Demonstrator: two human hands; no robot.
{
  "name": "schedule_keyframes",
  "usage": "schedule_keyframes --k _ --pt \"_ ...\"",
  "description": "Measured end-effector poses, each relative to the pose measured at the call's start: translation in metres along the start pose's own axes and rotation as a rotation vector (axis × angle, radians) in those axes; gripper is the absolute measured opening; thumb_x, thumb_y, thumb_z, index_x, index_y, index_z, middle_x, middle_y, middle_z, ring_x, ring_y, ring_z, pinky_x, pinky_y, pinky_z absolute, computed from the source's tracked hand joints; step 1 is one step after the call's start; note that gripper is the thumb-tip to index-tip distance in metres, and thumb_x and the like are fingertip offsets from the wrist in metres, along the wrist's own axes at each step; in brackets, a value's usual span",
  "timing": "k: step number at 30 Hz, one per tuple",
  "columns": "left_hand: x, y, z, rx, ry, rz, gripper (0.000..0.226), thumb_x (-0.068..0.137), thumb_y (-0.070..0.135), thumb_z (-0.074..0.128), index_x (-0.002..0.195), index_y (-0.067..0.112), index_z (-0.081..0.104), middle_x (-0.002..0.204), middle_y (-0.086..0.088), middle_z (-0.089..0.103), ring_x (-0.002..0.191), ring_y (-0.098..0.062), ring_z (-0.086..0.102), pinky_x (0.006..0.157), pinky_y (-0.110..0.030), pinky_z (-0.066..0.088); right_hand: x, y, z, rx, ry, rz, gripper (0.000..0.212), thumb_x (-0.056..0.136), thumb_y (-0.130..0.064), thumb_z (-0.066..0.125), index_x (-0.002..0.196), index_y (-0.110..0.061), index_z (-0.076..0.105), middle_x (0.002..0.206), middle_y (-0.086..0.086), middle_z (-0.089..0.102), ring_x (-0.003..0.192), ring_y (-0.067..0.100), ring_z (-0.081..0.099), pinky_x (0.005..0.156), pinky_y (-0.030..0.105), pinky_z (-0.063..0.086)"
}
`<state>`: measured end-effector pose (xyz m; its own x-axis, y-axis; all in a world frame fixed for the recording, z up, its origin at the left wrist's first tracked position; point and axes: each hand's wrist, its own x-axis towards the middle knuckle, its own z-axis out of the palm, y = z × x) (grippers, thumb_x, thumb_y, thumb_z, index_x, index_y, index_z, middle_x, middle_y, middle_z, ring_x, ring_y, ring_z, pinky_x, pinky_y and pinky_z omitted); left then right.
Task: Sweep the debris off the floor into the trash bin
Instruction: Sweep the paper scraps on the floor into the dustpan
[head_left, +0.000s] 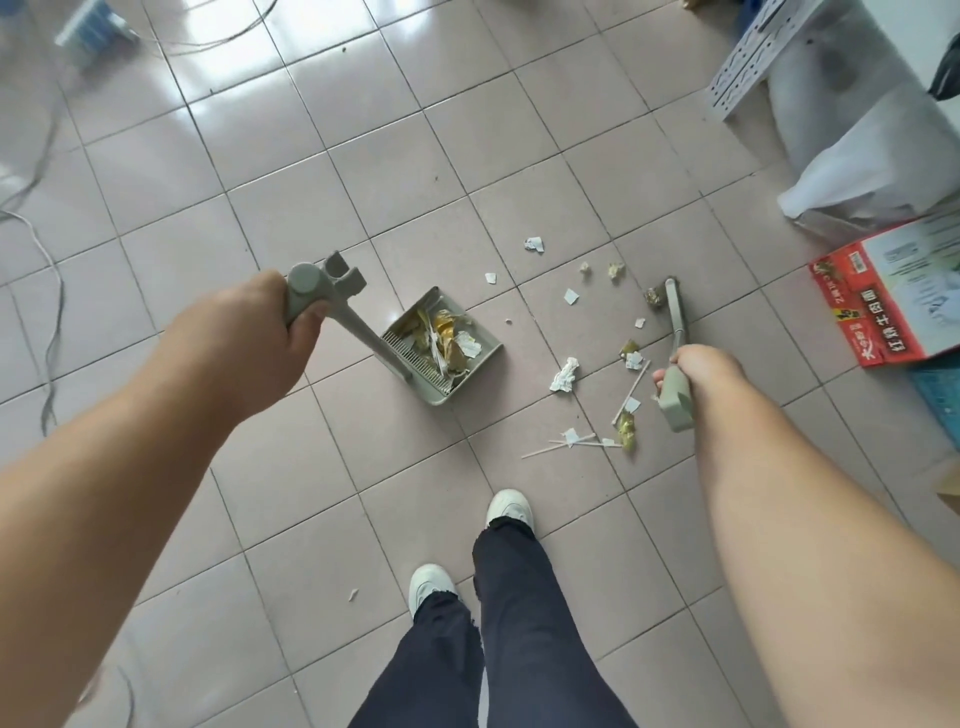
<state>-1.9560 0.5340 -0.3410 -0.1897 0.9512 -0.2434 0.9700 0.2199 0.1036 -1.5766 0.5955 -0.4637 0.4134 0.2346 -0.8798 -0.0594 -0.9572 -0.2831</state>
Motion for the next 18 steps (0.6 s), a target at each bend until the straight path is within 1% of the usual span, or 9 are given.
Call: schedule_keyframes --k 1,3,5,8,10,12,14,15,18 --pt "0.006 0.003 -0.001 0.007 0.001 -0.001 0.033 0.092 0.04 0.038 0.078 0.01 0.036 0.059 0.0 0.036 0.063 -0.03 0.04 0.055 -0.033 0.028 0.006 -0.01 0.0 0.034 0.004 -0.006 0.02 0.098 -0.011 0.032 0.082 -0.006 0.043 0.039 0.01 0.055 0.019 0.015 0.046 0.024 0.014 0.035" --pt "0.016 0.008 -0.001 0.016 -0.002 -0.002 0.033 0.092 0.04 0.038 0.079 0.01 0.037 0.059 0.0 0.036 0.064 -0.03 0.041 0.055 -0.033 0.029 0.014 -0.025 0.002 0.078 0.002 -0.044 0.012 0.096 -0.008 0.033 0.094 -0.008 0.045 0.064 0.01 0.053 0.017 0.011 0.044 0.025 0.017 0.039" --pt "0.025 0.011 -0.002 0.021 -0.012 0.002 0.032 0.092 0.039 0.038 0.079 0.009 0.037 0.059 -0.001 0.037 0.064 -0.031 0.041 0.055 -0.033 0.029 0.018 -0.039 0.007 0.04 -0.022 -0.063 0.014 0.097 -0.008 0.032 0.103 -0.01 0.044 0.073 0.009 0.048 0.017 0.011 0.046 0.026 0.016 0.039" --pt "0.038 0.014 -0.003 0.023 -0.023 0.004 0.031 0.092 0.038 0.038 0.08 0.009 0.037 0.059 0.0 0.036 0.064 -0.03 0.041 0.055 -0.033 0.029 0.011 -0.055 0.024 -0.063 -0.082 -0.089 0.018 0.099 -0.006 0.028 0.113 -0.009 0.04 0.072 0.012 0.049 0.031 0.018 0.055 0.023 0.014 0.035" --pt "0.048 0.013 -0.003 0.025 -0.024 0.01 0.032 0.092 0.04 0.038 0.08 0.01 0.036 0.06 0.0 0.036 0.064 -0.031 0.042 0.056 -0.033 0.03 0.004 -0.062 0.042 -0.149 -0.105 -0.113 0.017 0.1 -0.007 0.028 0.113 -0.01 0.038 0.059 0.014 0.055 0.044 0.02 0.053 0.024 0.014 0.035" --pt "0.054 0.012 -0.004 0.031 -0.027 0.026 0.033 0.091 0.041 0.038 0.08 0.01 0.036 0.06 -0.002 0.036 0.064 -0.032 0.043 0.056 -0.034 0.032 -0.003 -0.063 0.063 -0.234 -0.131 -0.137 0.022 0.1 -0.007 0.029 0.119 -0.01 0.04 0.042 0.014 0.055 0.035 0.019 0.054 0.031 0.018 0.04" --pt "0.057 0.014 -0.005 0.031 -0.032 0.036 0.033 0.091 0.041 0.038 0.081 0.01 0.036 0.061 -0.002 0.036 0.064 -0.032 0.043 0.056 -0.034 0.032 -0.011 -0.062 0.083 -0.322 -0.156 -0.154 0.028 0.099 -0.007 0.032 0.126 -0.006 0.041 0.032 0.011 0.052 0.038 0.02 0.053 0.043 0.028 0.042" --pt "0.057 0.015 -0.006 0.031 -0.033 0.034 0.034 0.092 0.041 0.037 0.081 0.01 0.036 0.06 -0.001 0.036 0.064 -0.032 0.043 0.055 -0.033 0.032 -0.015 -0.061 0.093 -0.354 -0.165 -0.167 0.031 0.098 -0.006 0.033 0.129 -0.004 0.04 0.037 0.012 0.054 0.04 0.02 0.052 0.043 0.028 0.042" --pt "0.055 0.019 -0.006 0.017 -0.032 0.048 0.033 0.092 0.04 0.038 0.081 0.01 0.036 0.06 0.001 0.034 0.066 -0.032 0.043 0.056 -0.033 0.031 -0.03 -0.057 0.122 -0.419 -0.208 -0.2 0.037 0.097 -0.005 0.033 0.134 0.0 0.038 0.057 0.014 0.051 0.031 0.019 0.05 0.035 0.023 0.044"
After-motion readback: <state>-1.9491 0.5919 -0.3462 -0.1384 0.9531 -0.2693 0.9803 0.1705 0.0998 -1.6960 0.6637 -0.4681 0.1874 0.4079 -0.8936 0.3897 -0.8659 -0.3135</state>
